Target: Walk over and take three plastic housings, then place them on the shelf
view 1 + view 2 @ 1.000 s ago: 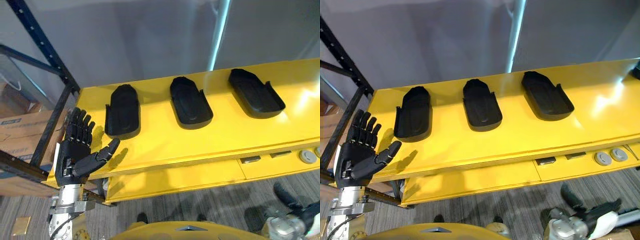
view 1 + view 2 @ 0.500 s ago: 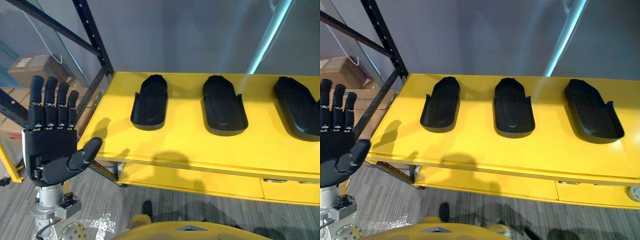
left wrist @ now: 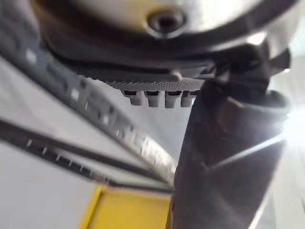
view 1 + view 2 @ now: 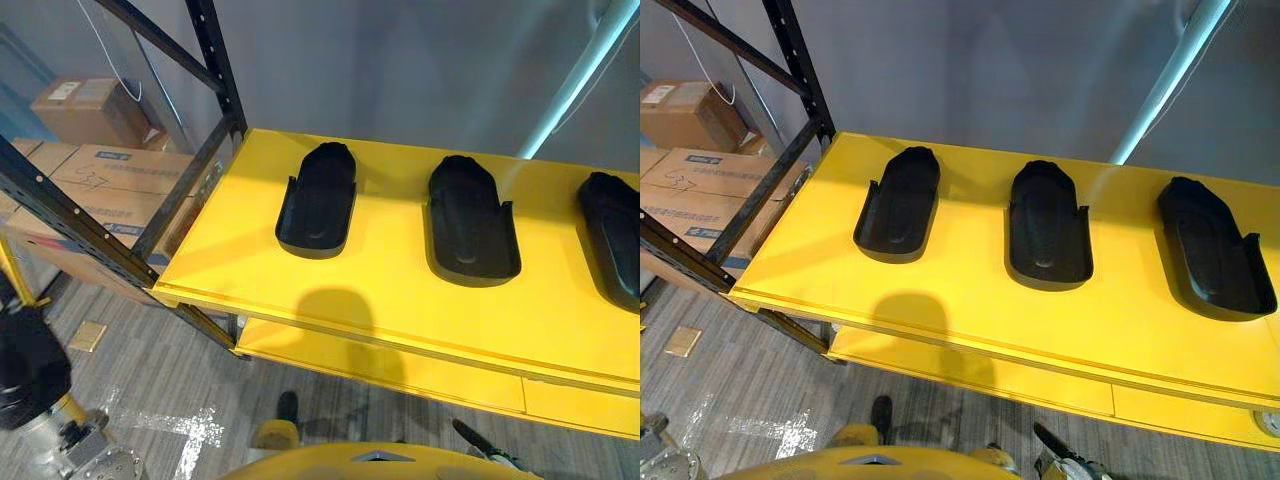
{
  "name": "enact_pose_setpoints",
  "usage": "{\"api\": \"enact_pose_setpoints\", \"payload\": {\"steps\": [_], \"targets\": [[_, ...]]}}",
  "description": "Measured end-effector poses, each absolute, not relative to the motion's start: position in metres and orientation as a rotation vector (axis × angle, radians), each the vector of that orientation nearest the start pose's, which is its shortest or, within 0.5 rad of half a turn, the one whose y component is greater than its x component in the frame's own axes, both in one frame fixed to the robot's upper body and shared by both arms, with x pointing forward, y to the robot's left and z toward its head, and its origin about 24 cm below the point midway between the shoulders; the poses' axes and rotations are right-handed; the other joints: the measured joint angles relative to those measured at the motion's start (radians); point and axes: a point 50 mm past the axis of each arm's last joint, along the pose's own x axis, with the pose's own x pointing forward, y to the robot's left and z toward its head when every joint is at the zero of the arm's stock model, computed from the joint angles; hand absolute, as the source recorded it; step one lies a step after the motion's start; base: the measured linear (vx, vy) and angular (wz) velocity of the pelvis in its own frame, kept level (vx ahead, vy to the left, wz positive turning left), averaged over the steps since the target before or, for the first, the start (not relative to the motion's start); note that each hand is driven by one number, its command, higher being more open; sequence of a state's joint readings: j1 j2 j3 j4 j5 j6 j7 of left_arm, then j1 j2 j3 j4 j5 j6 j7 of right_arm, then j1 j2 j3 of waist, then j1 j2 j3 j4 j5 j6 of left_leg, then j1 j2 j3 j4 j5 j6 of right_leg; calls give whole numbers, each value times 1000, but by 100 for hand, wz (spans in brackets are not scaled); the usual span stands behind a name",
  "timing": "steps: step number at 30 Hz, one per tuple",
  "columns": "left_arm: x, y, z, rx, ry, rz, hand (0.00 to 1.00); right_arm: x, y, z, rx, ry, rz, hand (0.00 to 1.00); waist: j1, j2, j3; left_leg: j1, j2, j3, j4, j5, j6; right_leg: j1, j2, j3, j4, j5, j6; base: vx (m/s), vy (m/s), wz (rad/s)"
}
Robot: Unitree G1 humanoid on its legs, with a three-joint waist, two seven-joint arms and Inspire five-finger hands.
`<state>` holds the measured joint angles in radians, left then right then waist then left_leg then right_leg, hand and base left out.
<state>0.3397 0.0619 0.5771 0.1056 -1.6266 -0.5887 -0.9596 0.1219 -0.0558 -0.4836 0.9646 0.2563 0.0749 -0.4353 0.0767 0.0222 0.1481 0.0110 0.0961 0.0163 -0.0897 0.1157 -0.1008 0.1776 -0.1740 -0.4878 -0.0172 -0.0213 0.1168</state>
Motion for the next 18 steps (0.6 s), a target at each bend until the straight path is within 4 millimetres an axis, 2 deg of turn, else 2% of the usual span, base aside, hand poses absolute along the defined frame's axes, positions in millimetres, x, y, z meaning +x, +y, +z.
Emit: {"api": "enact_pose_setpoints", "payload": {"steps": [7,11,13,14,15,16,17,18], "targets": [[31,330,-36,-892,-1054,954,100,58,-246,-155,245,1148,-1009,100,-2,-6,-1,19,-2,0,0,-6,-1,19,-2,-2,-2,-8,2,-2,-5,-1],[8,322,-72,-1018,-860,1285,100,55,-243,-157,283,1168,-1010,100,-9,-11,-1,34,1,7,0,-21,-5,25,0,2,-2,-15,5,-11,-16,-5],[-1,315,-95,-1061,-514,1510,100,58,-241,-159,300,1179,-988,100,-19,-15,-1,37,4,16,0,-24,-7,23,0,12,-2,-17,8,12,-11,-10],[-2,312,-100,-1059,-403,1543,100,58,-240,-159,306,1179,-980,100,-20,-17,0,40,4,21,0,-26,-7,22,0,18,-2,-17,8,32,1,-28],[-3,303,-113,-1044,-128,1582,100,59,-238,-160,319,1178,-961,100,-23,-22,2,51,5,39,0,-32,-7,23,-1,32,-2,-15,6,29,3,-27],[-1,299,-117,-1033,-27,1576,100,59,-238,-160,324,1179,-954,100,-25,-24,1,54,5,44,0,-35,-7,23,-2,36,-2,-15,5,47,5,-37],[4,288,-127,-984,218,1532,100,59,-237,-161,334,1180,-938,100,-24,-29,4,60,7,61,-1,-39,-10,23,-2,56,-2,-15,5,48,1,-32],[8,281,-133,-955,337,1489,100,61,-236,-161,344,1176,-924,100,-26,-34,6,67,10,73,-1,-41,-13,22,-2,63,-2,-14,5,49,2,-34]]}}
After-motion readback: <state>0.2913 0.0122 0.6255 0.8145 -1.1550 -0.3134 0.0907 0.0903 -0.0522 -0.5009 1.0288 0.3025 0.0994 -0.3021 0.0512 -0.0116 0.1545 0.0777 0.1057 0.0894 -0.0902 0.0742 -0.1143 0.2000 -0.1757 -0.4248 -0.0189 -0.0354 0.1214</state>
